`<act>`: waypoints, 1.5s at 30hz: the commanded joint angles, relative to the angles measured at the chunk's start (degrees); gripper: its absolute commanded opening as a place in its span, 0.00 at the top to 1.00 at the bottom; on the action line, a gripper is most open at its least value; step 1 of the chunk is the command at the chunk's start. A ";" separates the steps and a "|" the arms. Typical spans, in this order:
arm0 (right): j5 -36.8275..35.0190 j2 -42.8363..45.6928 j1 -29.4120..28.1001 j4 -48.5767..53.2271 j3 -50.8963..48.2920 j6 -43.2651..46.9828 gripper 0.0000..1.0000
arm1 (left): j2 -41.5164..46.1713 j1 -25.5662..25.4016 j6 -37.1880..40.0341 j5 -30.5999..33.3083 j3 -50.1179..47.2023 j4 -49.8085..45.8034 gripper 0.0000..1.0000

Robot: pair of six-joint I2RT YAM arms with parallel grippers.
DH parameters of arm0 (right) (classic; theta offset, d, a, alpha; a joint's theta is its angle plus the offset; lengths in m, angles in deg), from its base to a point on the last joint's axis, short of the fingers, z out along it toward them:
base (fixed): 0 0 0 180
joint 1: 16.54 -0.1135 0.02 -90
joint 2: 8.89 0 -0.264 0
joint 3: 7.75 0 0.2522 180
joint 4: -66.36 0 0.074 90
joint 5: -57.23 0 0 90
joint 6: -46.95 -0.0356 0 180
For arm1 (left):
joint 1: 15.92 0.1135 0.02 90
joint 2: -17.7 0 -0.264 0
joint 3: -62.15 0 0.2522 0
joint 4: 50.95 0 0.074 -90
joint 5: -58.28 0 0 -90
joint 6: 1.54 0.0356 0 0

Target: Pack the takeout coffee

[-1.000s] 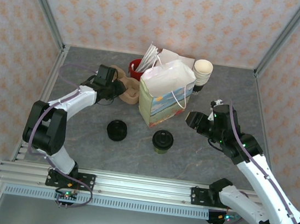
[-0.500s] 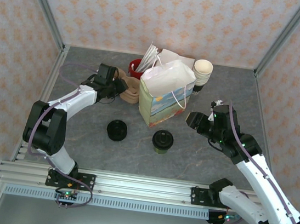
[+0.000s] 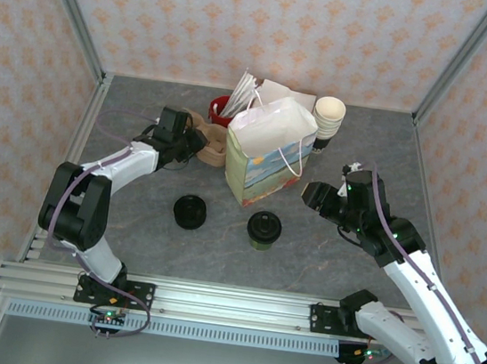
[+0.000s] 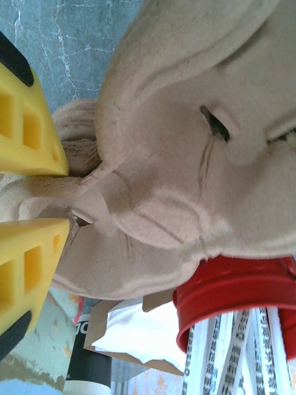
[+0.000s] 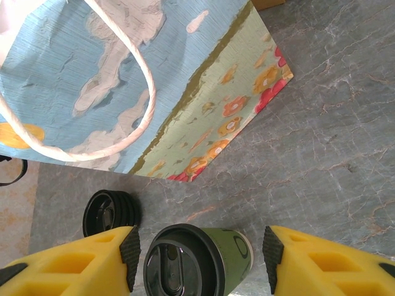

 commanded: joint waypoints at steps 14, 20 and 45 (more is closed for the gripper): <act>1.01 -0.42 0.39 -1.84 -0.17 -1.28 0.43 | -1.36 -0.58 -3.69 2.31 -0.40 1.68 0.89; 1.02 -0.42 0.34 -1.93 -0.30 -1.55 0.43 | -0.85 -0.56 -3.42 2.04 -0.09 1.93 0.97; 0.58 0.92 0.37 -1.50 -0.54 -1.76 0.43 | 7.44 -0.56 2.77 3.50 7.01 -6.32 1.00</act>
